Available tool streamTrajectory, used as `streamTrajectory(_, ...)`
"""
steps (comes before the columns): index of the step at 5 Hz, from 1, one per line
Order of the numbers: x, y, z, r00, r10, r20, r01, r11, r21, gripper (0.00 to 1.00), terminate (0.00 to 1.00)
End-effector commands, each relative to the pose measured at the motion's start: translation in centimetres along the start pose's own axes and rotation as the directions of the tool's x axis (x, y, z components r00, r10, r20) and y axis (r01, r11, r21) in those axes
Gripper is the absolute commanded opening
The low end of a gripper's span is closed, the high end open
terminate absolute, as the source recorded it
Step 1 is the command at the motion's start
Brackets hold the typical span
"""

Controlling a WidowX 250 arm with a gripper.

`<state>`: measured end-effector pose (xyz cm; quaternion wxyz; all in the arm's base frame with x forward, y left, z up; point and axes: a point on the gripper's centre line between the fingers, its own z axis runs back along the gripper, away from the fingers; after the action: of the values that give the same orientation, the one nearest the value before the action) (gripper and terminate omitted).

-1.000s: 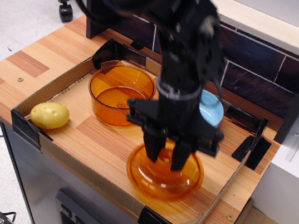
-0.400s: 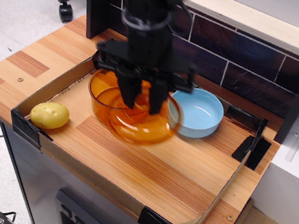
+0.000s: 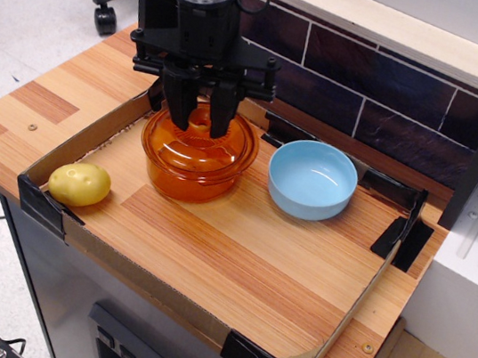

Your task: Put lid on pot

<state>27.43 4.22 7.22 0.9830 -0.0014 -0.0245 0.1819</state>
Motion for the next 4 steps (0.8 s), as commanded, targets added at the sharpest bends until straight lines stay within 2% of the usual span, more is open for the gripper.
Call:
streamTrajectory(1, 2.63, 1.74, -0.46, 0.999, 0.017, 0.042, -0.017, 1.0, -0.001, 0.0, 0.0)
streamTrajectory(4, 3.47, 1.44, -0.64, 0.999, 0.022, 0.045, -0.022, 1.0, -0.001, 0.0, 0.0)
